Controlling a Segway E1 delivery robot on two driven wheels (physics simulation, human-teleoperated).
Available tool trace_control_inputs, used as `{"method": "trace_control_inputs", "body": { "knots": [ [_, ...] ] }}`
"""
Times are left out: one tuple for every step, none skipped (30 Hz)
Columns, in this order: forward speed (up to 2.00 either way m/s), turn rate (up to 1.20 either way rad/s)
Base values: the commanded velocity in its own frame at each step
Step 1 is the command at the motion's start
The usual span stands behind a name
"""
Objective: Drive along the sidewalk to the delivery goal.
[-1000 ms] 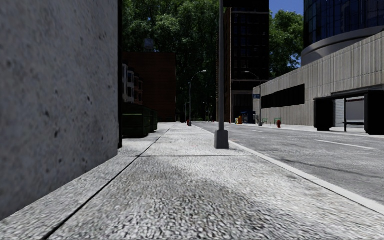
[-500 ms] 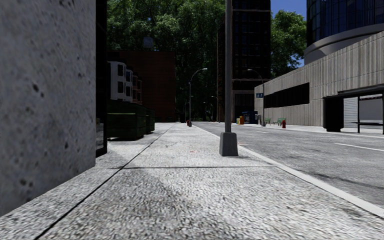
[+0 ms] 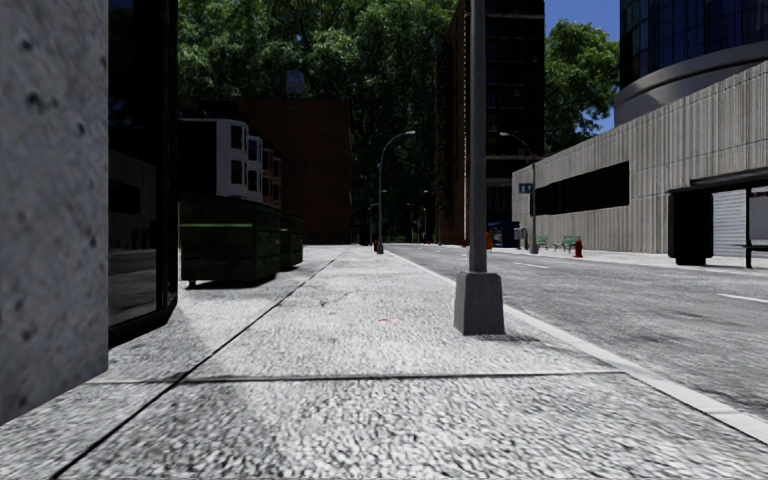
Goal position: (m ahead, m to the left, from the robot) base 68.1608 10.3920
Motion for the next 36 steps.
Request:
{"method": "trace_control_inputs", "body": {
  "knots": [
    [2.0, 0.0],
    [2.0, 0.0],
    [2.0, 0.0],
    [2.0, 0.0],
    [2.0, 0.0],
    [2.0, 0.0],
    [2.0, 0.0],
    [2.0, 0.0],
    [2.0, 0.0],
    [2.0, 0.03],
    [2.0, 0.55],
    [2.0, 0.77],
    [2.0, 0.88],
    [2.0, 0.91],
    [2.0, 0.91],
    [2.0, 0.77],
    [2.0, 0.35],
    [2.0, 0.21],
    [2.0, 0.07],
    [2.0, 0.0],
    [2.0, 0.0],
    [2.0, 0.0],
    [2.0, 0.0],
    [2.0, 0.0],
    [2.0, 0.0],
    [2.0, 0.0],
    [2.0, 0.0],
    [2.0, 0.0],
    [2.0, 0.0],
    [2.0, 0.0],
    [2.0, 0.0],
    [2.0, 0.0],
    [2.0, 0.0],
    [2.0, 0.0],
    [2.0, 0.0],
    [2.0, 0.0]
  ]
}}
